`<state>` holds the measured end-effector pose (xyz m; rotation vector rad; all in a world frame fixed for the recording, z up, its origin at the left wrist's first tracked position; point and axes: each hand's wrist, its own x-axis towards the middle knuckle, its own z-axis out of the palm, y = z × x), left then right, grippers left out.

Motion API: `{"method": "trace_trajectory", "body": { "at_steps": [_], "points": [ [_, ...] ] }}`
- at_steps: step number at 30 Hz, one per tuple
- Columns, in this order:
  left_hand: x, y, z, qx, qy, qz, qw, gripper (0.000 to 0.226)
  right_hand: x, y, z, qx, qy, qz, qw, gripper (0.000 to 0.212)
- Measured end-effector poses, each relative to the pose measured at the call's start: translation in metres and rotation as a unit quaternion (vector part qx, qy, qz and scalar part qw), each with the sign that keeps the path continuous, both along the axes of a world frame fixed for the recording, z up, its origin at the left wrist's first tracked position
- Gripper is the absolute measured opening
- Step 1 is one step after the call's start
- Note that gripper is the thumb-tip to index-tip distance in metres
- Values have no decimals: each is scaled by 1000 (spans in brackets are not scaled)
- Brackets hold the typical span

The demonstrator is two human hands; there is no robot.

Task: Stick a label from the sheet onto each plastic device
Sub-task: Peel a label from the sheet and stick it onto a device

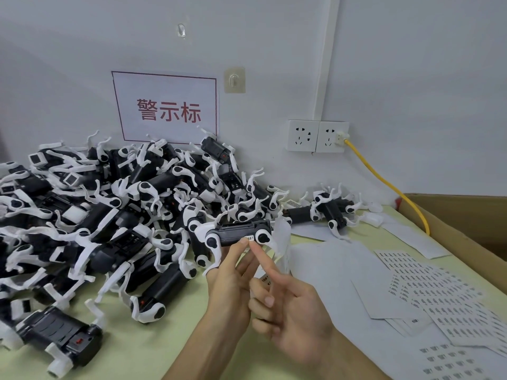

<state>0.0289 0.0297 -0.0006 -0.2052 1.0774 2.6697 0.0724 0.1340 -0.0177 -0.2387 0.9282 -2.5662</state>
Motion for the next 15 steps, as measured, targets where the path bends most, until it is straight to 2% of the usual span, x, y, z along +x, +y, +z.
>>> {"method": "trace_trajectory", "body": {
  "at_steps": [7,11,15],
  "points": [
    [-2,1,-1,-7,3,19,1000,52,-1,-1,-1,-3,-9,-10,1000,44],
    [-9,-4,2,38,16,86,995,11,-2,3,-2,-2,-8,-18,1000,44],
    [-11,-9,5,53,43,101,993,8,-3,5,-1,7,11,-6,1000,45]
  ]
}}
